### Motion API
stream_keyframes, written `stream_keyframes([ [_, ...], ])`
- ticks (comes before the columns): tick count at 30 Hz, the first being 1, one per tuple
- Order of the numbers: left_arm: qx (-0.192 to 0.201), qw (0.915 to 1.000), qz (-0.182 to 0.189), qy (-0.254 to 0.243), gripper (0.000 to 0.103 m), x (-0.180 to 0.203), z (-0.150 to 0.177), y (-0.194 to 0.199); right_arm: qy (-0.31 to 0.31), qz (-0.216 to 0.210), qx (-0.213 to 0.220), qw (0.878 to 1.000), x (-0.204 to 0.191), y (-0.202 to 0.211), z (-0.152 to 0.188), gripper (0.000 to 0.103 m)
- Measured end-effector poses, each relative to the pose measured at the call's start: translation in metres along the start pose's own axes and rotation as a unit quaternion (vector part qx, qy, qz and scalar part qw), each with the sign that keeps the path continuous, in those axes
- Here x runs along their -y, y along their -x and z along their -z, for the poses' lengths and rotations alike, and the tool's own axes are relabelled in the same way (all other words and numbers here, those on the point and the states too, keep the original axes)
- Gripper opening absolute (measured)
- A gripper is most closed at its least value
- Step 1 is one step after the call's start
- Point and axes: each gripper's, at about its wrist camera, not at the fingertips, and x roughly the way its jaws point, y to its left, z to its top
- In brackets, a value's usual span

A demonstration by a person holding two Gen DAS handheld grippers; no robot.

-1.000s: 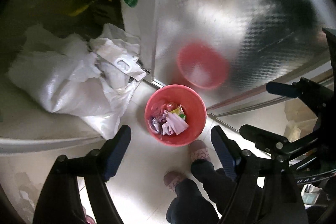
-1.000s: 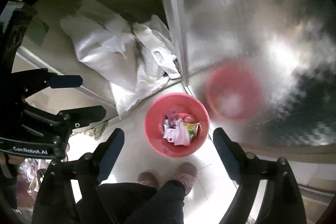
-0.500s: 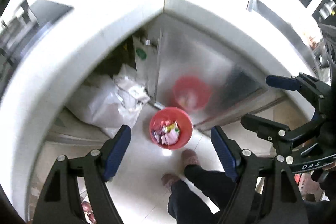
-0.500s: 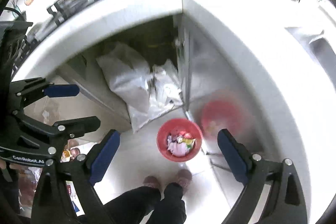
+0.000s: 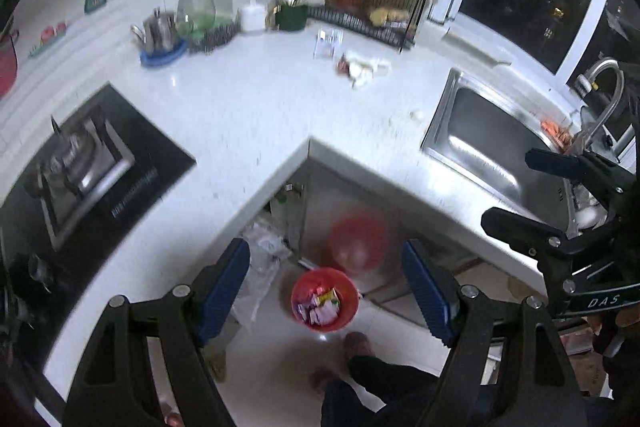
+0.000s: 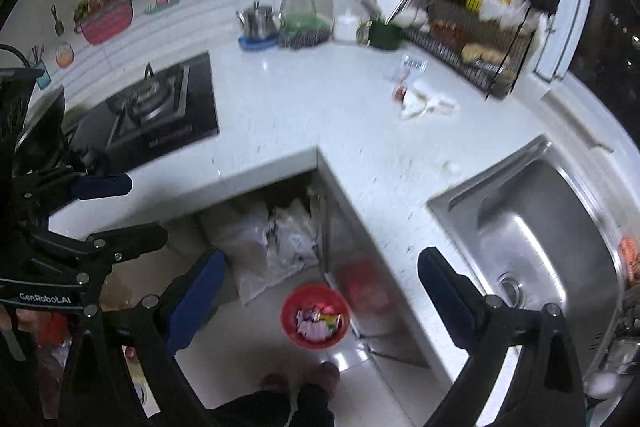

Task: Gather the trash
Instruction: 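Raise both tools from the bin back over the counter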

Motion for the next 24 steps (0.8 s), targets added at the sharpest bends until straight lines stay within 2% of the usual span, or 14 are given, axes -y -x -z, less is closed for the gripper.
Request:
stream_keyframes([
  [2, 0.011, 0.9999, -0.002, -0.007, 0.084, 0.004, -0.011, 0.011, -0.001, 0.012, 0.011, 1.0, 0.0, 0.01, -0.006, 0.098],
  [4, 0.02, 0.9997, 0.0, -0.016, 0.085, 0.007, -0.019, 0.018, -0.006, 0.018, 0.026, 0.999, 0.002, 0.023, -0.013, 0.102],
  [6, 0.031, 0.9992, 0.005, -0.023, 0.095, 0.01, -0.028, 0.025, -0.01, 0.022, 0.036, 0.999, 0.004, 0.03, -0.018, 0.102],
  [7, 0.037, 0.999, 0.007, -0.026, 0.102, 0.011, -0.033, 0.028, -0.013, 0.025, 0.041, 0.999, 0.005, 0.034, -0.022, 0.102],
  [12, 0.048, 0.998, 0.024, -0.033, 0.102, 0.02, -0.051, 0.033, -0.034, 0.026, 0.05, 0.998, 0.018, 0.038, -0.033, 0.102],
  [19, 0.057, 0.9968, 0.014, -0.054, 0.102, 0.037, -0.083, 0.021, -0.041, 0.032, 0.064, 0.997, 0.04, 0.047, -0.052, 0.102],
  [24, 0.051, 0.9968, 0.009, -0.06, 0.102, 0.047, -0.113, 0.001, -0.046, 0.03, 0.069, 0.996, 0.066, 0.038, -0.07, 0.102],
])
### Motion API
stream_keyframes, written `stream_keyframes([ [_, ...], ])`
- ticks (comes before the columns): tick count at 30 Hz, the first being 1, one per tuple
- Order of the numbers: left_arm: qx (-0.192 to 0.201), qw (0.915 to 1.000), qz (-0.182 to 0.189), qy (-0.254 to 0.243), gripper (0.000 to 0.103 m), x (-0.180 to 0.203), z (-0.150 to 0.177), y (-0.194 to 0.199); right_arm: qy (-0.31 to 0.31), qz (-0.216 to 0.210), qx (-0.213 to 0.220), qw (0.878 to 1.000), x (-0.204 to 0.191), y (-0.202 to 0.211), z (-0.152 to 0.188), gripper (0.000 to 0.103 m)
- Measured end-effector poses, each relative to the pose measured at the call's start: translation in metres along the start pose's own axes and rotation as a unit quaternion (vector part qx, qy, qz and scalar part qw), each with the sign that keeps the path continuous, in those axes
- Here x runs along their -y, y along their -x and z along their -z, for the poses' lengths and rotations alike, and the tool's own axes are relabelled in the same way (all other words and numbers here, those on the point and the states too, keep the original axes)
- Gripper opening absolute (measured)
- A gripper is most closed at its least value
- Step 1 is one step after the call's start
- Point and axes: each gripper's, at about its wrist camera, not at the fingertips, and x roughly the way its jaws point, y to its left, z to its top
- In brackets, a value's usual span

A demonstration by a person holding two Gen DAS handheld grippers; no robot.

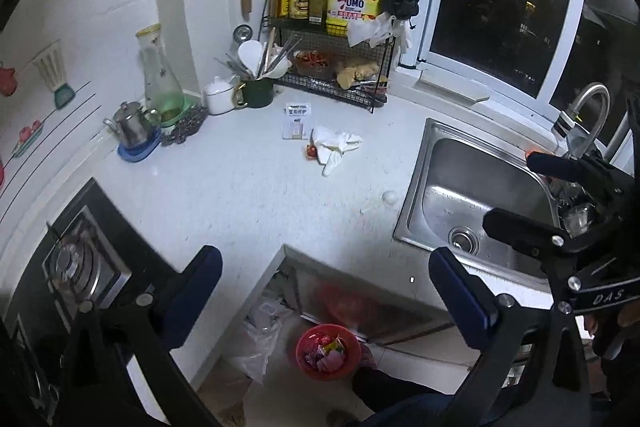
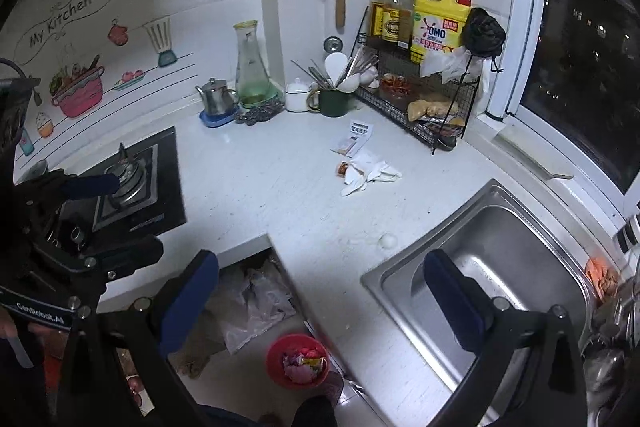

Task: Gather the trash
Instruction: 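Raise both tools from the bin back over the counter, then grasp the crumpled white tissue on the counter with the right tool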

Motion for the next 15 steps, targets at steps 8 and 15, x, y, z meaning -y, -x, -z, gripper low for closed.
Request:
stream_keyframes([
  [8, -0.007, 0.9998, -0.019, -0.006, 0.102, 0.004, -0.05, -0.046, -0.009, -0.019, -0.009, 1.0, 0.035, -0.039, -0.032, 0.102],
  [15, -0.03, 0.9989, -0.034, 0.008, 0.102, -0.005, -0.084, -0.092, -0.006, -0.044, -0.031, 0.999, 0.057, -0.083, -0.061, 0.102],
])
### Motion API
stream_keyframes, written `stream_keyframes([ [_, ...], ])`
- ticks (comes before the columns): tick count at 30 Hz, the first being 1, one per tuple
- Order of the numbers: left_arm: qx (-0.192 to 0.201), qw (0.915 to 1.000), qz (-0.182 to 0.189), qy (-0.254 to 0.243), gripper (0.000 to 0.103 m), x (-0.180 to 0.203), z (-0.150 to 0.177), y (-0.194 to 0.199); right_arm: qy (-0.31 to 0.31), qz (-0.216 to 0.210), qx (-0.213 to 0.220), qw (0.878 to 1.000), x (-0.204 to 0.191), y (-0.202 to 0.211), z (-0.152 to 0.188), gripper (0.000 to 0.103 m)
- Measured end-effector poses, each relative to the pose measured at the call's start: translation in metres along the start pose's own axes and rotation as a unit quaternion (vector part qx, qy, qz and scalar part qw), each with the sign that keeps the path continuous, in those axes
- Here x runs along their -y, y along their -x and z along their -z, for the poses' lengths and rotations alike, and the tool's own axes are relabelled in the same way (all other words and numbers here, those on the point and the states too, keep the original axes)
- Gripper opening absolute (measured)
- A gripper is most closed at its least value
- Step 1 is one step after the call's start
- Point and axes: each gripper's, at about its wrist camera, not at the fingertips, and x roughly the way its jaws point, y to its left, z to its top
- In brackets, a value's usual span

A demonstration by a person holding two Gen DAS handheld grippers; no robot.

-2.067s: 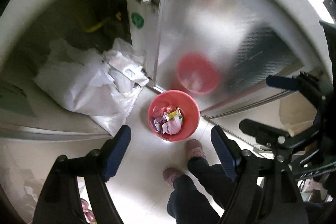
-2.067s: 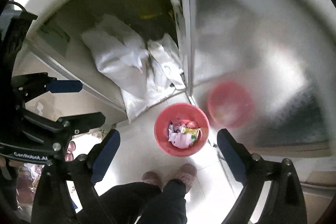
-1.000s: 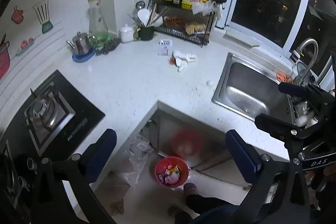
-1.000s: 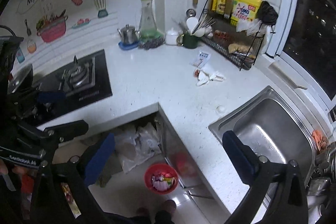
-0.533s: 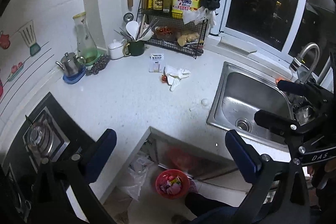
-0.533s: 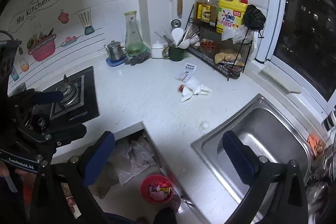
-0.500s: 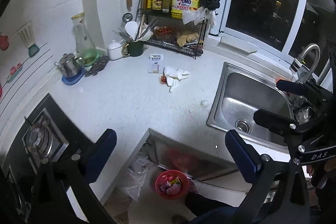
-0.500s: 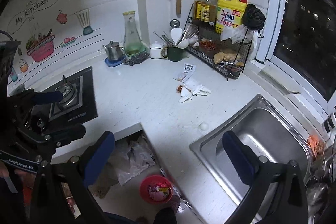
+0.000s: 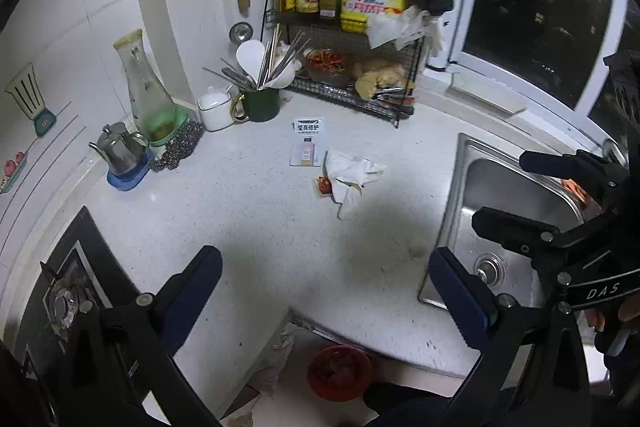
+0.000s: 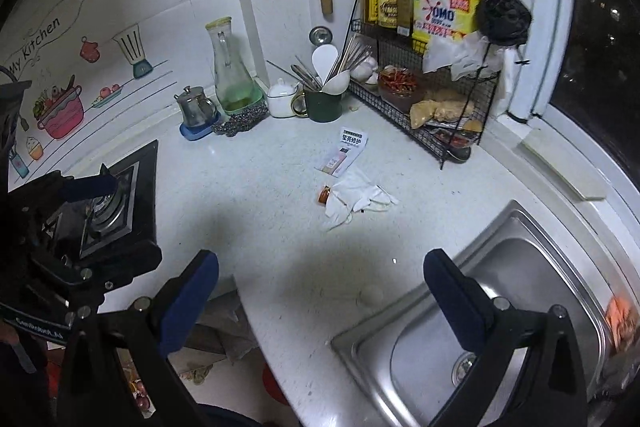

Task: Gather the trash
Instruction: 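Grasp the crumpled white tissue on the counter with the right tool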

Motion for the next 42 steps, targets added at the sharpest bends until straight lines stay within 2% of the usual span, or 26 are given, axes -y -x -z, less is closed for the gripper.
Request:
stream_keyframes([
  [9, -0.046, 0.9985, -0.012, 0.025, 0.102, -0.011, -0.037, -0.079, 0.016, -0.025, -0.044, 0.999, 0.03, -0.067, -0.033, 0.102],
  [17, -0.088, 0.9949, -0.023, 0.042, 0.102, -0.02, -0.057, -0.153, 0.029, -0.047, -0.093, 0.994, 0.053, -0.139, -0.048, 0.102],
  [25, -0.118, 0.9913, -0.026, 0.052, 0.102, -0.031, -0.059, -0.211, 0.045, -0.073, -0.136, 0.987, 0.068, -0.208, -0.054, 0.102],
  [30, -0.135, 0.9883, -0.023, 0.069, 0.102, -0.036, -0.052, -0.234, 0.058, -0.079, -0.155, 0.983, 0.073, -0.243, -0.048, 0.102],
  [34, -0.151, 0.986, -0.024, 0.067, 0.102, -0.034, -0.045, -0.244, 0.041, -0.1, -0.176, 0.978, 0.082, -0.263, -0.042, 0.102],
  [36, -0.156, 0.9854, -0.022, 0.066, 0.102, -0.032, -0.043, -0.245, 0.041, -0.106, -0.166, 0.98, 0.084, -0.259, -0.042, 0.098],
  [37, -0.157, 0.9853, -0.017, 0.066, 0.102, -0.031, -0.042, -0.244, 0.04, -0.107, -0.164, 0.98, 0.086, -0.257, -0.042, 0.093],
  [39, -0.158, 0.9855, -0.011, 0.06, 0.102, -0.028, -0.043, -0.243, 0.037, -0.109, -0.16, 0.98, 0.09, -0.252, -0.042, 0.08],
  [41, -0.158, 0.986, -0.013, 0.052, 0.102, -0.025, -0.044, -0.241, 0.032, -0.112, -0.158, 0.981, 0.096, -0.249, -0.042, 0.059],
  [42, -0.157, 0.9862, -0.013, 0.05, 0.102, -0.024, -0.045, -0.24, 0.033, -0.109, -0.157, 0.981, 0.098, -0.25, -0.041, 0.056],
])
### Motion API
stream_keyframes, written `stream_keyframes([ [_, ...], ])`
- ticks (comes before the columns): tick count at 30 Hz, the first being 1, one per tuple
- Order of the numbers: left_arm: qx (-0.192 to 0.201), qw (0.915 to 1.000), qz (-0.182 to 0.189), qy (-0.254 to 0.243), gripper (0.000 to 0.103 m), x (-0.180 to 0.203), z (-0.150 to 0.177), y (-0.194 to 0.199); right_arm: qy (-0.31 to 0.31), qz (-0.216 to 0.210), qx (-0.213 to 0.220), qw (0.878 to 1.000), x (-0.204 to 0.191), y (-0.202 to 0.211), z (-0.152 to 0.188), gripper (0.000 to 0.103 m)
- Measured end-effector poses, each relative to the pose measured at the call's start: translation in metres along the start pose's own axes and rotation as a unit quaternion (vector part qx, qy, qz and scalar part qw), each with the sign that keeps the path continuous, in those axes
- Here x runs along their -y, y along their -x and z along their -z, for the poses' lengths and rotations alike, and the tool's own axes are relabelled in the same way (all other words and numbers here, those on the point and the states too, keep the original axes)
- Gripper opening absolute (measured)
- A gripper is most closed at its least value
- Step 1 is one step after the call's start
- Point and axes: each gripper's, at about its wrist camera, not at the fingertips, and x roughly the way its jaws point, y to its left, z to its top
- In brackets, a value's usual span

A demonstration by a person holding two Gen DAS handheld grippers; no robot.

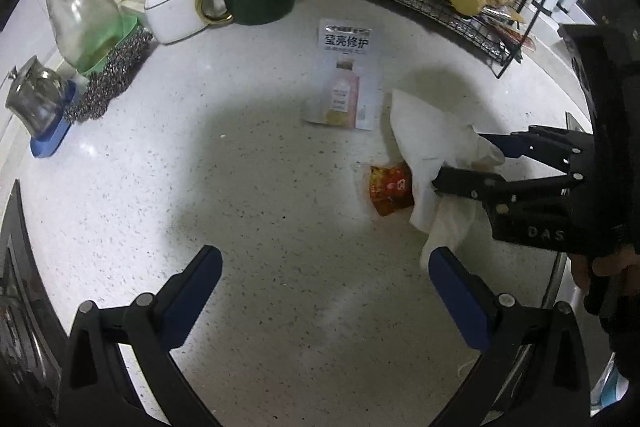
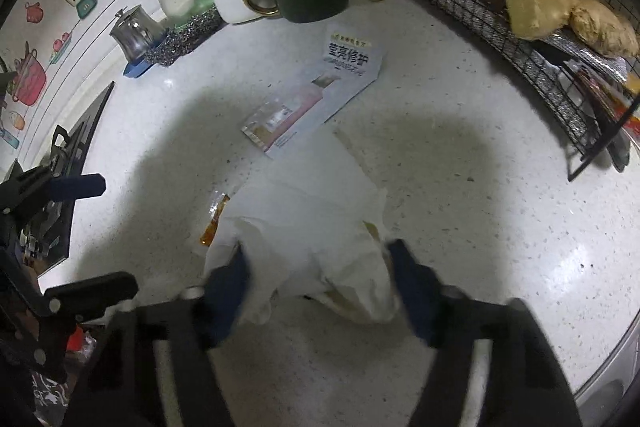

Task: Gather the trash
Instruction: 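Grasp the crumpled white tissue on the counter with the right tool, then grasp the red sauce packet with the left tool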

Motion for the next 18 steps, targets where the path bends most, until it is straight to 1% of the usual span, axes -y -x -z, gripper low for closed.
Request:
stream_keyframes([
  [1, 0.002, 1.0, 0.001, -0.002, 0.102, 0.002, 0.0, 0.002, 0.003, 0.004, 0.001, 1.0, 0.002, 0.001, 0.001, 0.05],
  [2, 0.004, 1.0, 0.002, -0.003, 0.102, 0.003, -0.001, 0.004, 0.006, 0.007, 0.003, 1.0, 0.003, 0.002, 0.002, 0.041],
  [3, 0.006, 1.0, 0.004, -0.005, 0.102, 0.005, -0.001, 0.006, 0.004, 0.004, 0.003, 1.0, 0.005, 0.002, 0.004, 0.035],
  [5, 0.009, 0.9999, 0.008, -0.008, 0.102, 0.007, -0.001, 0.009, 0.0, -0.001, 0.002, 1.0, 0.008, 0.001, 0.006, 0.012],
  [6, 0.009, 0.9999, 0.011, -0.008, 0.102, 0.008, -0.001, 0.01, -0.001, -0.001, 0.002, 1.0, 0.009, 0.002, 0.008, 0.009],
  [9, 0.011, 0.9995, 0.024, -0.015, 0.102, 0.013, -0.002, 0.013, -0.008, -0.007, 0.011, 1.0, 0.011, 0.016, 0.015, 0.006],
  [12, 0.009, 0.9985, 0.045, -0.029, 0.102, 0.018, -0.006, 0.016, -0.016, 0.005, 0.029, 0.999, 0.014, 0.035, 0.022, 0.005],
  [15, 0.01, 0.9968, 0.059, -0.053, 0.102, 0.024, -0.013, 0.018, -0.037, 0.01, 0.034, 0.999, 0.019, 0.047, 0.024, 0.005],
  [18, 0.009, 0.9936, 0.065, -0.092, 0.102, 0.033, -0.021, 0.015, -0.053, 0.022, 0.036, 0.998, 0.027, 0.061, 0.03, 0.005],
])
